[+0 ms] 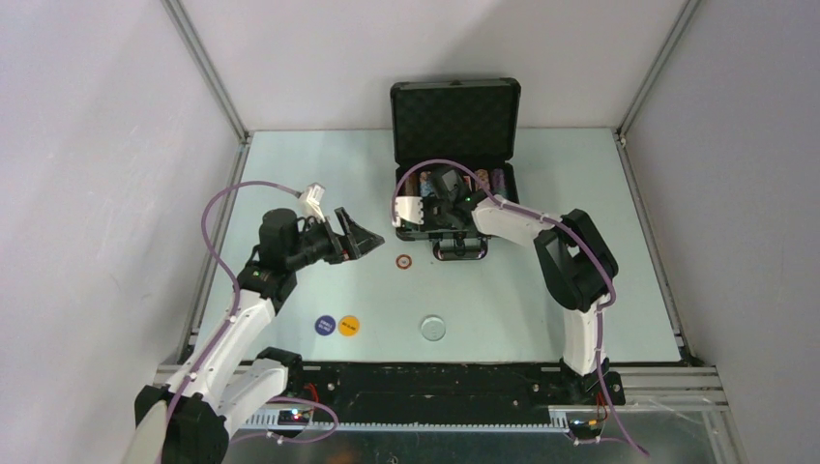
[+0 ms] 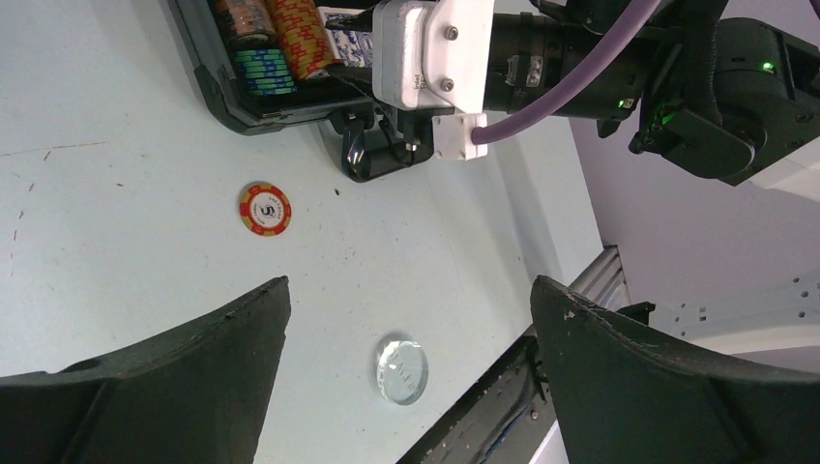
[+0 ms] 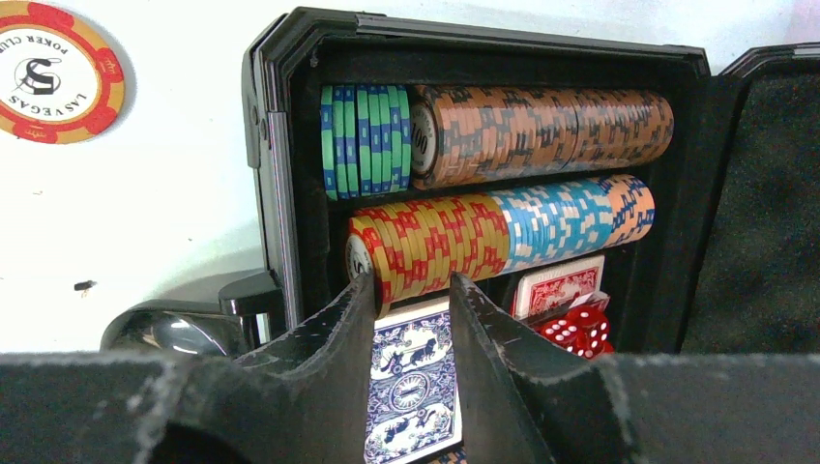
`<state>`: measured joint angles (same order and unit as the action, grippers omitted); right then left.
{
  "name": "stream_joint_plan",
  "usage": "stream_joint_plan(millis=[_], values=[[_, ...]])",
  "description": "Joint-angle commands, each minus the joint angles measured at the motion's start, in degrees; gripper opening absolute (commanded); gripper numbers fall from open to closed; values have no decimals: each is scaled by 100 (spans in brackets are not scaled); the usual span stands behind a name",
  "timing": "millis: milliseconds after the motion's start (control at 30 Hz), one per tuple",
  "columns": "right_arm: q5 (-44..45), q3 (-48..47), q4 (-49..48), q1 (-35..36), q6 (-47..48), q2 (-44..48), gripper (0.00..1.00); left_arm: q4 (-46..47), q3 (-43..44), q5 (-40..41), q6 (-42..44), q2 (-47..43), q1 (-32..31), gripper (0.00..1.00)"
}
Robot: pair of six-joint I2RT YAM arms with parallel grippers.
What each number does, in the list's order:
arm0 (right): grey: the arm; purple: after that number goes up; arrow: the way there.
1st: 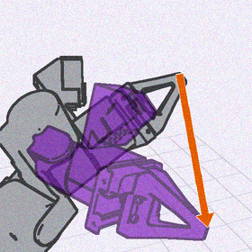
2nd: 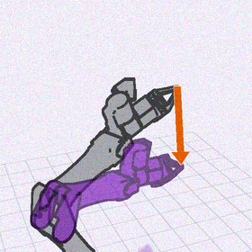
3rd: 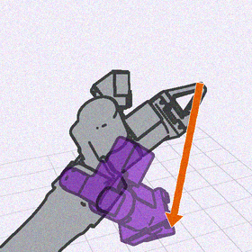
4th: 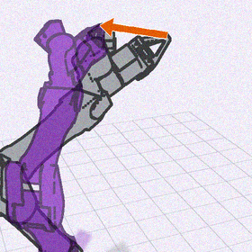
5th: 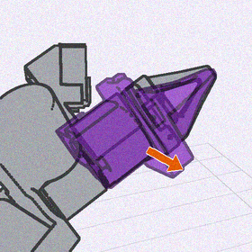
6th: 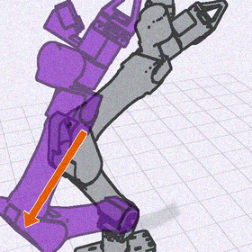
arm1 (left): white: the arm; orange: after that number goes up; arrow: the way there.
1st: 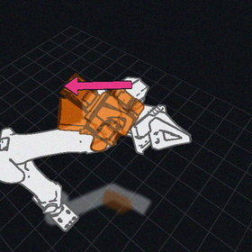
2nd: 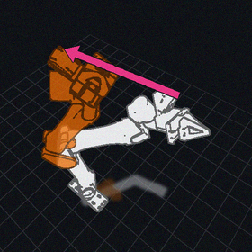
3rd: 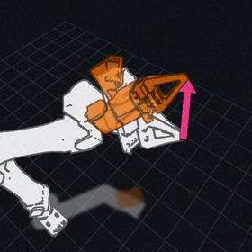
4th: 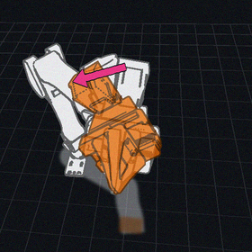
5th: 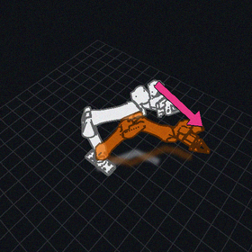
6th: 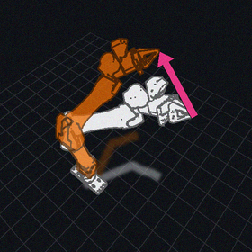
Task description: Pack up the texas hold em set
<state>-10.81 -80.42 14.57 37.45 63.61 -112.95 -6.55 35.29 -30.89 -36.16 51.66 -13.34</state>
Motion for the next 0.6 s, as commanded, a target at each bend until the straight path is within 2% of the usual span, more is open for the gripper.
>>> stream_joint_plan(millis=[0,400,567], values=[[-167,-53,-339,-79,-121,311,38,177,2,-162,-58,-7,57,98],[-991,-57,-111,-198,-477,699,38,184,4,-176,-66,20,58,98],[-1261,-45,6,-286,-796,852,35,189,-4,-165,-66,20,56,98]])
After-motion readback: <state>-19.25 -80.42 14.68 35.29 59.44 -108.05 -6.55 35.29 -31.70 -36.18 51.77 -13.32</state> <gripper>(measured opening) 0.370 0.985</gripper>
